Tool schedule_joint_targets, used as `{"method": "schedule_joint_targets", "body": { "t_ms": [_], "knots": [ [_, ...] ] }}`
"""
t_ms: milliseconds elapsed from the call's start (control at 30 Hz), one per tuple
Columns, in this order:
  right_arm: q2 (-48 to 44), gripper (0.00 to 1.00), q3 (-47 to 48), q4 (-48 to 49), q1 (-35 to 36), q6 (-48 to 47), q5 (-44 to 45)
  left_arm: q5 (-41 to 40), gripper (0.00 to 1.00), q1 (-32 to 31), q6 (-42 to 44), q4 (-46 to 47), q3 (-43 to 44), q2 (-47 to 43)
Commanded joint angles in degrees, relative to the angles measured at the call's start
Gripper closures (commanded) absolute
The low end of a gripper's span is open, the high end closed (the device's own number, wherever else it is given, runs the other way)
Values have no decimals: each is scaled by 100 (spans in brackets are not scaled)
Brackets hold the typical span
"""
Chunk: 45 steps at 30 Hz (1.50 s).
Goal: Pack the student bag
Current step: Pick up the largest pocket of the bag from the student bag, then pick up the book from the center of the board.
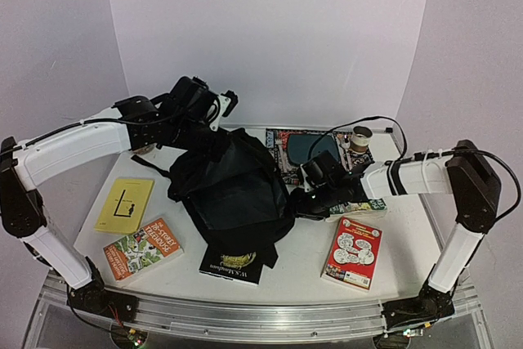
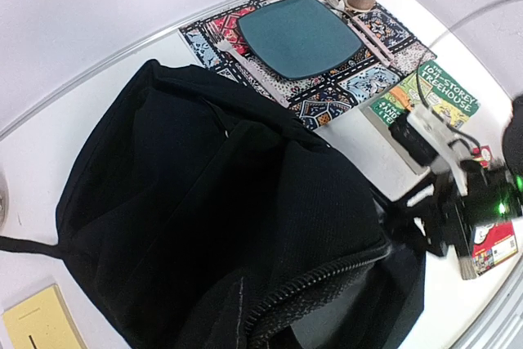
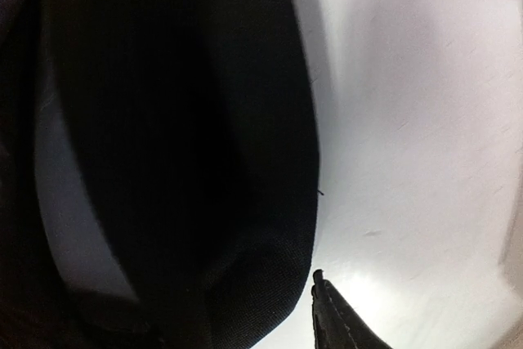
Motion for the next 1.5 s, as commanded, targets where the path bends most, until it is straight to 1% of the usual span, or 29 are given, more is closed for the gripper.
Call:
{"method": "schedule_joint_targets", "body": {
  "t_ms": [0,100,167,300,433,533,667,767,933,1000,1067,1167,1267,1300,1400,1467],
  "knots": [
    [-205,61,491,-801,-508,-1143,-92,17,100,65,-77,32,411,-590],
    [-114,61,886,-1203,-662,-1715,-313,259,100,155,-211,37,367,-583],
    [66,62,1132,-1395,-660,-2002,-472,466,100,240,-273,39,339,-421],
    [402,63,1268,-1460,-664,-2208,-759,711,100,496,-366,46,286,163],
    [564,62,1249,-1428,-665,-2315,-712,681,99,851,-344,62,249,781],
    [626,62,1270,-1401,-665,-2373,-627,715,96,1093,-266,145,294,1198],
    [783,62,1383,-1403,-665,-2450,-306,740,90,1353,-151,321,339,1609],
    [896,62,1498,-1403,-665,-2445,-86,542,87,1554,-131,400,299,1804],
    [1000,62,1739,-1411,-684,-2506,429,-83,86,1828,73,527,91,1846],
    [1039,62,1845,-1427,-735,-2519,521,-325,84,1979,190,552,5,1823],
    [1058,62,1930,-1434,-772,-2543,499,-393,81,2117,293,610,-73,1818],
    [1059,58,2092,-1443,-779,-2590,217,-125,73,2166,394,799,-141,1861],
    [952,47,2160,-1447,-779,-2532,-117,234,63,2168,320,859,-151,1858],
    [877,43,2154,-1447,-779,-2505,-149,217,58,2168,293,864,-198,1824],
    [555,27,2048,-1455,-817,-2430,-160,73,36,2168,214,874,-382,1566],
    [308,18,1931,-1456,-861,-2379,-173,7,27,2166,179,876,-506,1357]
  ]
}}
